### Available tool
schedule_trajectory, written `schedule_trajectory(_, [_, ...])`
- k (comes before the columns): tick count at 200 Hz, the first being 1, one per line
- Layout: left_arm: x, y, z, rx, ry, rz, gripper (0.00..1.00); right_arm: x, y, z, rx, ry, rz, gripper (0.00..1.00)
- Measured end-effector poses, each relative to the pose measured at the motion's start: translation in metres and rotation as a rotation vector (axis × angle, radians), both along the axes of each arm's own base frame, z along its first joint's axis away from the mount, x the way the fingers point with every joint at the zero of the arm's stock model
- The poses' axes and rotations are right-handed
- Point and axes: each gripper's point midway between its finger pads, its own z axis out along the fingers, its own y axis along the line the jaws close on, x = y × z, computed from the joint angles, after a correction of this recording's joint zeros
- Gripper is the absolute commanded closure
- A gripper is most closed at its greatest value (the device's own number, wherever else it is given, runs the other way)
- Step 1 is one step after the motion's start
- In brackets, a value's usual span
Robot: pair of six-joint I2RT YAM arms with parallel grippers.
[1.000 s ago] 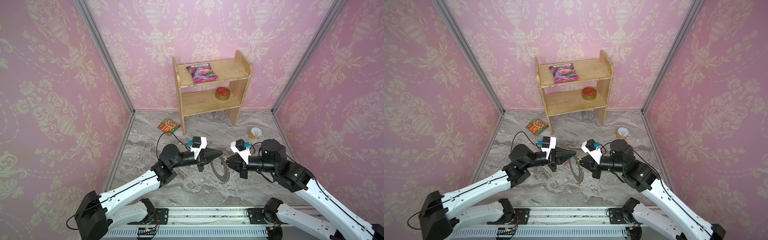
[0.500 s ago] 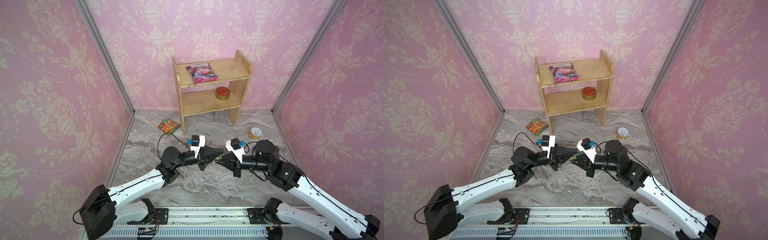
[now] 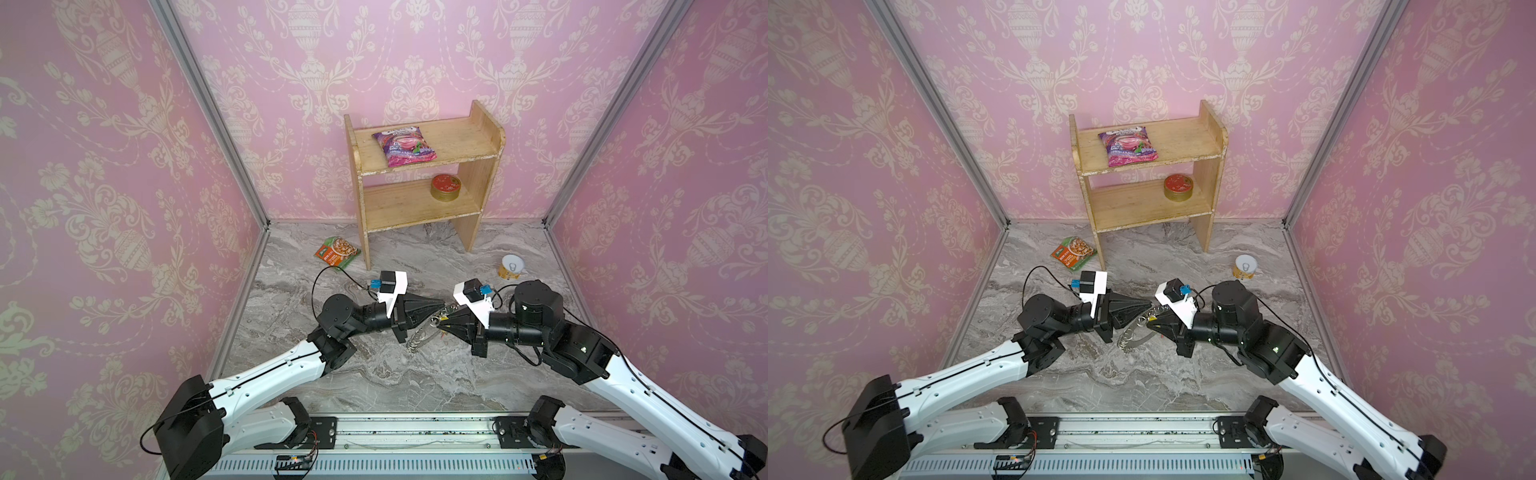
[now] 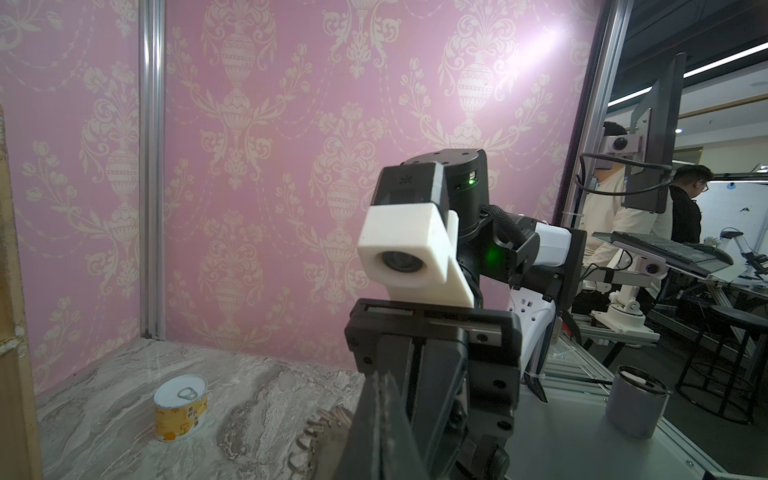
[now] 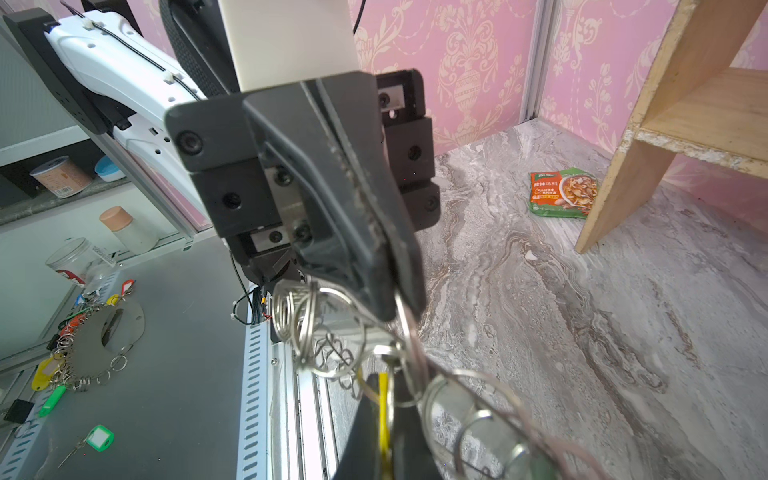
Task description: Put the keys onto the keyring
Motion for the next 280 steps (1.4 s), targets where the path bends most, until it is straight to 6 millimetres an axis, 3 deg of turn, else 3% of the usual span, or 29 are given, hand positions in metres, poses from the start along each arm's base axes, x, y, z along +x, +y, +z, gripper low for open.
schedule_trajectory(150, [-0.003, 0.001, -0.006, 0.029, 0.003, -0.004, 1.0, 0.002, -0.024, 0.018, -0.121, -0.096, -0.071, 1.0])
schedule_trajectory(250, [0.002, -0.005, -0.018, 0.055, 0.025, -0.009, 1.0, 0.006, -0.028, 0.011, -0.183, -0.097, -0.084, 1.0])
schedule_trajectory(280, [0.002, -0.005, -0.019, 0.056, 0.025, -0.01, 1.0, 0.007, -0.027, 0.017, -0.183, -0.111, -0.081, 1.0])
